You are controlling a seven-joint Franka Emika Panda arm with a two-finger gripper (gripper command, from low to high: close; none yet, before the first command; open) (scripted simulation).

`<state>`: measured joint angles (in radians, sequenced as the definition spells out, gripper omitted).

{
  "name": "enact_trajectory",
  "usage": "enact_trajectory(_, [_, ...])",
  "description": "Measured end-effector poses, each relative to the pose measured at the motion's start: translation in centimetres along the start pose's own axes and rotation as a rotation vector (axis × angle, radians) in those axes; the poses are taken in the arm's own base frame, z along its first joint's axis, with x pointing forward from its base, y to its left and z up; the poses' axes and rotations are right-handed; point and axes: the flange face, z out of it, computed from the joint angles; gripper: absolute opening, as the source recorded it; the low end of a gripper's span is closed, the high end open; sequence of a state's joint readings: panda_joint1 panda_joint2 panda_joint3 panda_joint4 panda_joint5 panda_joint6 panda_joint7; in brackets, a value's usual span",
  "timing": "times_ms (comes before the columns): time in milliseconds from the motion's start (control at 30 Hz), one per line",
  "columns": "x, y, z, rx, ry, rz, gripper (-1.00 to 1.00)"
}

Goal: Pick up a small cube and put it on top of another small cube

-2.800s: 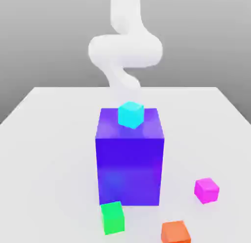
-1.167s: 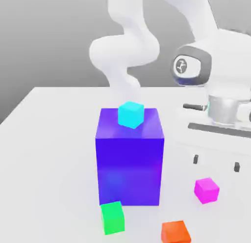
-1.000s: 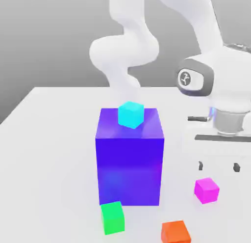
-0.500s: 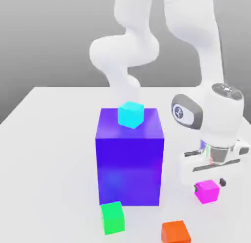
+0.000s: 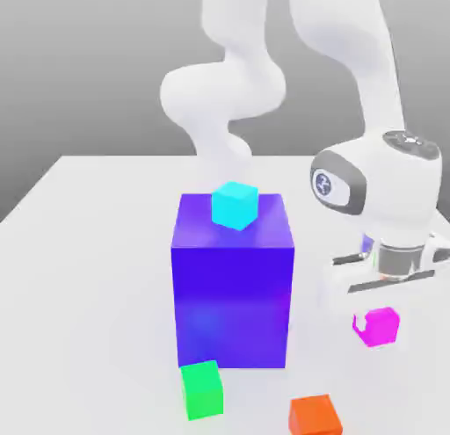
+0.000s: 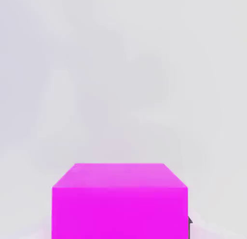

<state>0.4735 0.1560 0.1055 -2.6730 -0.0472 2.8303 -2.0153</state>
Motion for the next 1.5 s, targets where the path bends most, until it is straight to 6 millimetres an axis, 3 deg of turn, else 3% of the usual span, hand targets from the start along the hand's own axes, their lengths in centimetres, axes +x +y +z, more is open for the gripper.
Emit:
enact_trajectory(133, [-5.4,0.3,-2.7,-0.041,-0.069,0.071,-1.00])
enact_trajectory(367, [-12.0,-1.6,-2.8,-0.025,-0.065,0.539,-1.00])
enact_trajectory(667, [-19.6,-5.8,-2.4,0.018,-0.065,1.178,-1.00])
enact_trajectory(967, [-26.4,-11.3,-2.8,0.049,-0.101,1.806,-1.00])
enact_trajectory(1100, [-27.7,-13.6,-2.3,0.090,-0.105,2.077,-1.00])
enact_trajectory(1500, [-28.4,-19.6,0.0,0.302,-0.127,2.867,-1.00])
